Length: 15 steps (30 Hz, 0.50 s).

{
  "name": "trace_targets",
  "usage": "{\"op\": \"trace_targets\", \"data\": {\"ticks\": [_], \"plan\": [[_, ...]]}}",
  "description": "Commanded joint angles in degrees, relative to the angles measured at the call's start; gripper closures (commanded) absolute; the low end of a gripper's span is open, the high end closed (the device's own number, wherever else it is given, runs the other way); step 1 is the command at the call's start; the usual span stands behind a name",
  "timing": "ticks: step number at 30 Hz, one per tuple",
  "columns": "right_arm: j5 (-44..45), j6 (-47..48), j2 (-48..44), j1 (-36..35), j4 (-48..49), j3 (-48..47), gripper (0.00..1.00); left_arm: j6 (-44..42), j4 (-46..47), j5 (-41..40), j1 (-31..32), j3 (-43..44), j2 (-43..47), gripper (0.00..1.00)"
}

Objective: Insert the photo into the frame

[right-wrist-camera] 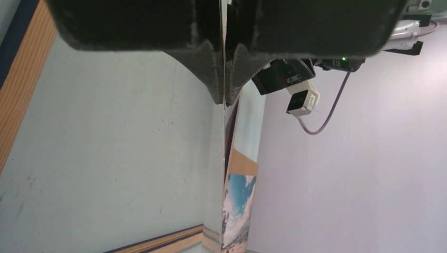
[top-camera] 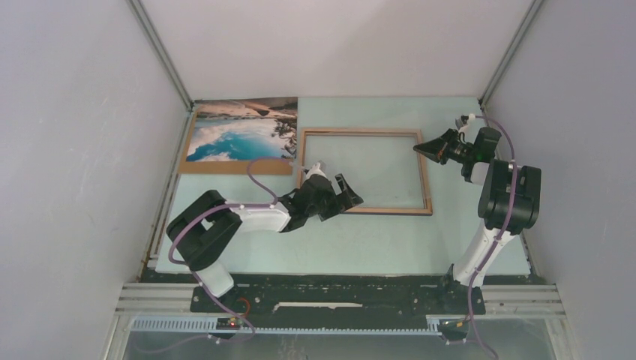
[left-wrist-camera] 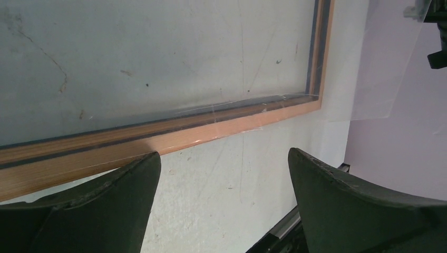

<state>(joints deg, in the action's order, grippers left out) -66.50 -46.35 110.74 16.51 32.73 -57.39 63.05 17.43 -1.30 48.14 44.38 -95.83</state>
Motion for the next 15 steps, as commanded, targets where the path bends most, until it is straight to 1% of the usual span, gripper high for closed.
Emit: {"op": "trace_targets", "data": {"ticks": [1,7,15], "plan": [[-1.30,1.14,-2.25,0.10,0.61,-1.65,1.00,0.36,0.44,-1.29,-1.80,3.32,-0.67,0.00],[-1.48,1.00,-2.00,0.02,0.83,-1.63,1.00,-0.41,-0.22,-1.21,-2.88,4.47,-0.19,0.00],[-0.96,-0.13,-1.23,-0.75,2.23,-1.62,1.00,1.67,0.88,0.86,-4.61,5.01,-2.38,0.00]]}}
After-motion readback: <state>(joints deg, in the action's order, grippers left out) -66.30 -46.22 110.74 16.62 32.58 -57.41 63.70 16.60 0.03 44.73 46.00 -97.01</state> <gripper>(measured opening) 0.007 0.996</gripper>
